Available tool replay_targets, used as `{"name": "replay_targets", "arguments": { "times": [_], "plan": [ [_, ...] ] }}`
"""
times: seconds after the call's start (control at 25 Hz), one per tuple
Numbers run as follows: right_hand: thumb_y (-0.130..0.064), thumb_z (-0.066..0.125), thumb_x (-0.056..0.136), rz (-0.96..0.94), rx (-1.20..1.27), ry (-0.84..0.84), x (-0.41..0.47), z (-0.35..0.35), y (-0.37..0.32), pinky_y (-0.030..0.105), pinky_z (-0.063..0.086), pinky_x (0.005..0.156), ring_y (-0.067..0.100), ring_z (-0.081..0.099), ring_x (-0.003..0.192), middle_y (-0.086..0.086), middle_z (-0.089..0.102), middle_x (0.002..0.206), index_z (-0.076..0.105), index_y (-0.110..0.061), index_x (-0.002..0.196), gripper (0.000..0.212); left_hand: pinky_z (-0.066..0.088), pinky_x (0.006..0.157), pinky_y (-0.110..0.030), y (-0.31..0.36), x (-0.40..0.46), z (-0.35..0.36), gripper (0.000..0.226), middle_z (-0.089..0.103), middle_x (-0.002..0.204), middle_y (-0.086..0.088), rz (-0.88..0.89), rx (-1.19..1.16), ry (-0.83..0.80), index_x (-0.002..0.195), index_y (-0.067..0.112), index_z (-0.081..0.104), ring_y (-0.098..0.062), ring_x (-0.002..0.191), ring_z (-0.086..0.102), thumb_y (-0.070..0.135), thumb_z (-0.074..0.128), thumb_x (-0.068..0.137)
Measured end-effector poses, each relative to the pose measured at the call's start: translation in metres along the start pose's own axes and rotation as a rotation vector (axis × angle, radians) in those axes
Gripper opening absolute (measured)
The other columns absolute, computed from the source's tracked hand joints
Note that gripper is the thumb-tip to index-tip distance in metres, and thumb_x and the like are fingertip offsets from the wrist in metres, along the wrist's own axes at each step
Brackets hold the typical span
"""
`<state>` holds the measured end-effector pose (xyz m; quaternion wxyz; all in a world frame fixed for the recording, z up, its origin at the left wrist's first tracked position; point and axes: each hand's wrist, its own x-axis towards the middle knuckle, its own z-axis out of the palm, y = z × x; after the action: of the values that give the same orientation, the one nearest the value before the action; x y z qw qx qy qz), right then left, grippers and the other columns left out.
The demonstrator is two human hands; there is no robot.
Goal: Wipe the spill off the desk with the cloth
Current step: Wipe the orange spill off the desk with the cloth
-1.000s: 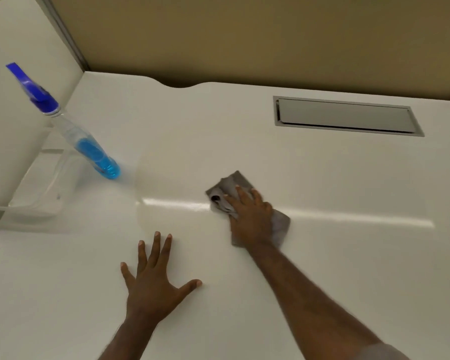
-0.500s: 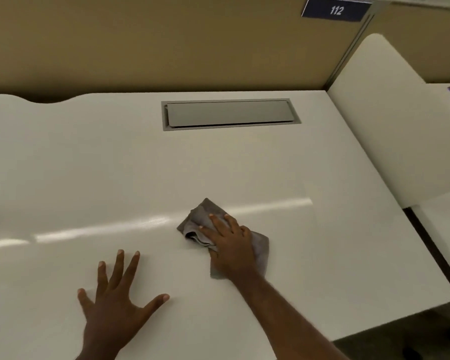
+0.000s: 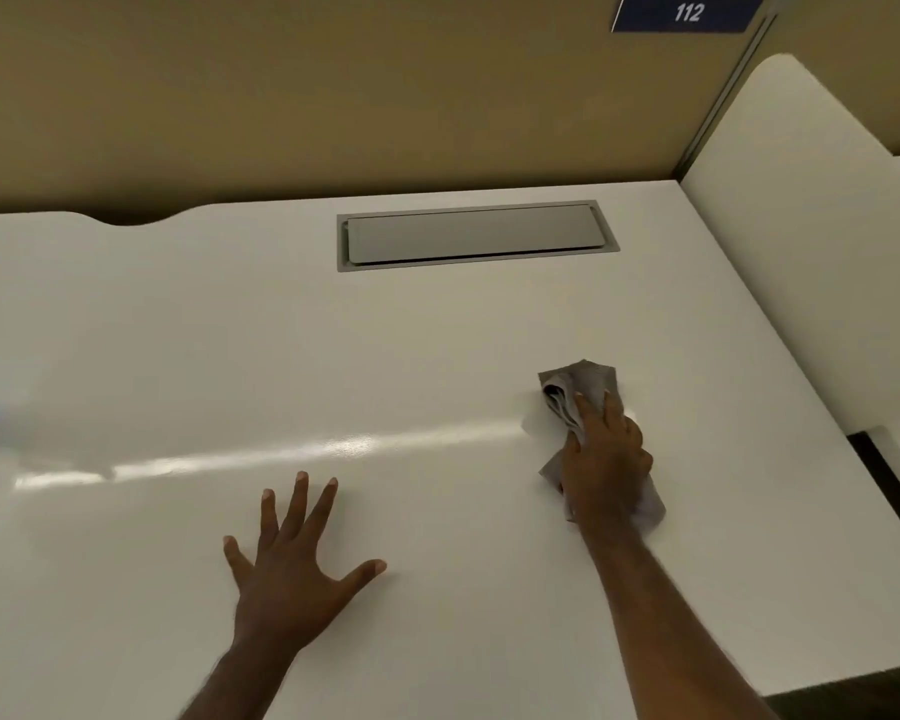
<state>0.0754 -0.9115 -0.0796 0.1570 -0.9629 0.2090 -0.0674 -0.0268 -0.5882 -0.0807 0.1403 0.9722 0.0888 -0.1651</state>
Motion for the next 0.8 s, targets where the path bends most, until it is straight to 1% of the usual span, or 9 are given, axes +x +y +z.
{"name": "replay_targets", "arguments": {
  "times": [0.12, 0.2, 0.28, 0.4, 0.48, 0.56, 0.64, 0.72, 0.8],
  "plan": [
    [-0.011, 0.061, 0.087, -0.044, 0.306, 0.187, 0.009, -0.027, -0.015, 0.049, 0.049, 0.087, 0.033, 0.055, 0.114, 0.008, 0.054, 0.139, 0.057, -0.021, 0.131, 0.045, -0.006, 0.113, -0.063, -0.004, -0.003, -0.017, 0.107, -0.029, 0.154, 0.025, -0.022, -0.021, 0.037, 0.144, 0.057, -0.017, -0.011, 0.143, -0.032, 0.1, 0.027, 0.056],
    [-0.015, 0.059, 0.092, 0.026, 0.741, 0.149, 0.012, -0.046, -0.036, 0.043, 0.051, 0.079, 0.025, 0.062, 0.093, 0.009, 0.066, 0.113, 0.062, -0.016, 0.122, 0.031, -0.01, 0.114, -0.06, -0.003, -0.002, -0.032, 0.104, -0.027, 0.153, 0.029, -0.01, -0.077, 0.07, 0.143, 0.059, -0.014, -0.008, 0.143, -0.03, 0.096, 0.035, 0.06],
    [-0.021, 0.06, 0.094, 0.188, 1.25, -0.114, 0.001, -0.067, -0.065, 0.043, 0.051, 0.072, 0.023, 0.063, 0.077, 0.011, 0.067, 0.095, 0.065, -0.017, 0.114, 0.022, -0.009, 0.116, -0.055, 0.002, 0.001, -0.05, 0.094, -0.019, 0.152, 0.033, 0.041, -0.178, 0.085, 0.145, 0.059, -0.004, -0.005, 0.146, -0.021, 0.089, 0.042, 0.068],
    [-0.029, 0.054, 0.093, 0.258, 1.786, -0.691, -0.028, -0.085, -0.101, 0.048, 0.056, 0.079, 0.032, 0.066, 0.09, 0.015, 0.068, 0.11, 0.059, -0.017, 0.126, 0.035, 0.015, 0.121, -0.045, 0.014, 0.009, -0.083, 0.075, 0.01, 0.154, 0.031, 0.154, -0.479, 0.019, 0.146, 0.052, 0.024, -0.004, 0.149, 0.009, 0.073, 0.046, 0.077],
    [-0.033, 0.067, 0.085, 0.269, 1.935, -0.958, -0.05, -0.09, -0.124, 0.047, 0.057, 0.077, 0.035, 0.067, 0.091, 0.019, 0.068, 0.108, 0.058, -0.011, 0.127, 0.048, 0.031, 0.113, -0.032, 0.026, 0.013, -0.111, 0.061, 0.032, 0.152, 0.025, 0.194, -0.715, -0.074, 0.14, 0.052, 0.036, -0.005, 0.142, 0.031, 0.067, 0.049, 0.082],
    [-0.038, 0.091, 0.058, 0.306, 1.971, -1.112, -0.067, -0.093, -0.147, 0.044, 0.058, 0.073, 0.033, 0.067, 0.083, 0.021, 0.069, 0.095, 0.066, -0.002, 0.111, 0.069, 0.041, 0.106, -0.035, 0.035, 0.014, -0.138, 0.046, 0.048, 0.144, 0.022, 0.224, -0.981, -0.223, 0.132, 0.058, 0.043, -0.006, 0.131, 0.049, 0.068, 0.046, 0.087],
    [-0.043, 0.094, 0.048, 0.286, 1.929, -1.154, -0.079, -0.092, -0.165, 0.043, 0.058, 0.071, 0.034, 0.067, 0.08, 0.021, 0.069, 0.092, 0.069, 0.002, 0.104, 0.076, 0.051, 0.096, -0.04, 0.035, 0.015, -0.157, 0.043, 0.06, 0.133, 0.015, 0.281, -1.159, -0.351, 0.132, 0.05, 0.051, -0.012, 0.118, 0.061, 0.063, 0.04, 0.093],
    [-0.046, 0.083, 0.066, 0.259, 1.917, -1.192, -0.086, -0.091, -0.18, 0.047, 0.058, 0.077, 0.037, 0.066, 0.088, 0.024, 0.067, 0.102, 0.061, 0.004, 0.116, 0.075, 0.056, 0.084, -0.038, 0.026, 0.014, -0.17, 0.038, 0.066, 0.125, 0.003, 0.282, -1.257, -0.361, 0.13, 0.04, 0.054, -0.02, 0.108, 0.067, 0.051, 0.047, 0.095],
    [-0.045, 0.059, 0.088, 0.249, 1.892, -1.2, -0.088, -0.092, -0.189, 0.051, 0.055, 0.085, 0.04, 0.064, 0.102, 0.027, 0.063, 0.119, 0.052, 0.002, 0.13, 0.064, 0.057, 0.077, -0.036, 0.012, 0.014, -0.175, 0.035, 0.071, 0.117, -0.004, 0.263, -1.283, -0.307, 0.129, 0.037, 0.052, -0.025, 0.102, 0.07, 0.036, 0.056, 0.094]
  ]
}}
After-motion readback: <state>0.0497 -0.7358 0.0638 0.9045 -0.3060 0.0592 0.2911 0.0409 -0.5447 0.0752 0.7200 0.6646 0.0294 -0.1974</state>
